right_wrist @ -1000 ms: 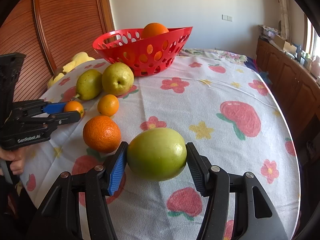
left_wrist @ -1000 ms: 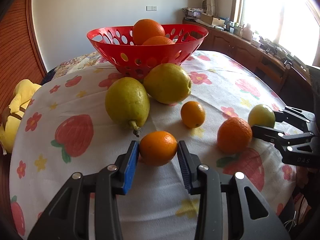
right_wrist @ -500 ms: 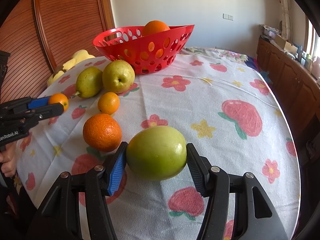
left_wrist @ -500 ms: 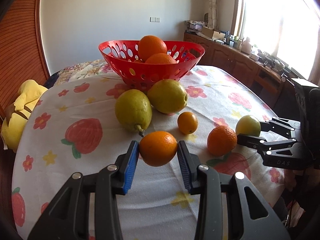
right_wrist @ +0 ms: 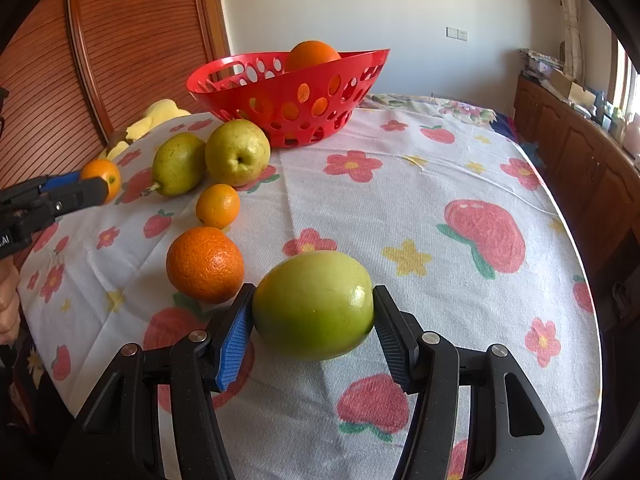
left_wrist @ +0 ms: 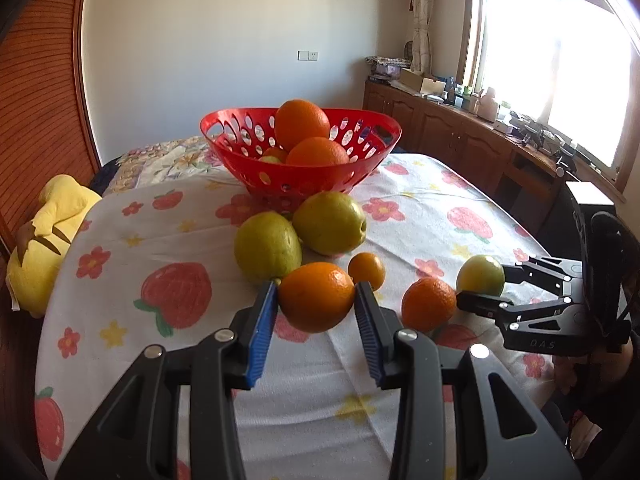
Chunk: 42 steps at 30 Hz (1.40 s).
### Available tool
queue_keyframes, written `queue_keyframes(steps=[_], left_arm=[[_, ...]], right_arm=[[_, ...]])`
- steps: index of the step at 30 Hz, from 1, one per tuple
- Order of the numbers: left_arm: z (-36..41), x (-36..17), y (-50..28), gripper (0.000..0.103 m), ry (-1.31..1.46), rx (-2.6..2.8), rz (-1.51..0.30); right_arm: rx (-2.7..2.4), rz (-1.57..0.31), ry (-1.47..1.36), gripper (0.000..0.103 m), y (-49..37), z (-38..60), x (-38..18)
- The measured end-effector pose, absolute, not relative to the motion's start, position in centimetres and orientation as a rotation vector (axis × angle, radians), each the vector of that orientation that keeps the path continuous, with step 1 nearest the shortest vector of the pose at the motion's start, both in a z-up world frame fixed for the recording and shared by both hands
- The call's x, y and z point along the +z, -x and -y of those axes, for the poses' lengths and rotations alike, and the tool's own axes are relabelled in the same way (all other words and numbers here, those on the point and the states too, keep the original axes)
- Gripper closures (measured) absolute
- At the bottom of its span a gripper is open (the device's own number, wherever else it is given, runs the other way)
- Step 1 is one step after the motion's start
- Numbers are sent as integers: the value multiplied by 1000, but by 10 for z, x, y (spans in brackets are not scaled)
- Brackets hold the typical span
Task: Organize fruits
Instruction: 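Lift the apple with the right tool while the left tool carries the orange over the basket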
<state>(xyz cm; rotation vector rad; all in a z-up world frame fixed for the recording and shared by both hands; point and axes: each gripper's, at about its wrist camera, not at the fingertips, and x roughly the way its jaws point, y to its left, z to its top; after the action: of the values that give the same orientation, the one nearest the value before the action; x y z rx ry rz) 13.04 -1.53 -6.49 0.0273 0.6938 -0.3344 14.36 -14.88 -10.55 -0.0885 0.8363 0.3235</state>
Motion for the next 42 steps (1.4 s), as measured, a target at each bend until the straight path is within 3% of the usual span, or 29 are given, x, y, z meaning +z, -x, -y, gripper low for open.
queue_keyframes(steps=[12,30,42], left_arm=[[16,-52,-143,65,-41,-353,-661],[13,-12,-212,65,-69,-360,-603],[12,-21,-269,65,-72,-371,-624]], right_arm=[[322,-831,135,44,-147,152,-96],[398,-649,176,44,-235,141,5],[416,-665,281,44,-309,99,-6]])
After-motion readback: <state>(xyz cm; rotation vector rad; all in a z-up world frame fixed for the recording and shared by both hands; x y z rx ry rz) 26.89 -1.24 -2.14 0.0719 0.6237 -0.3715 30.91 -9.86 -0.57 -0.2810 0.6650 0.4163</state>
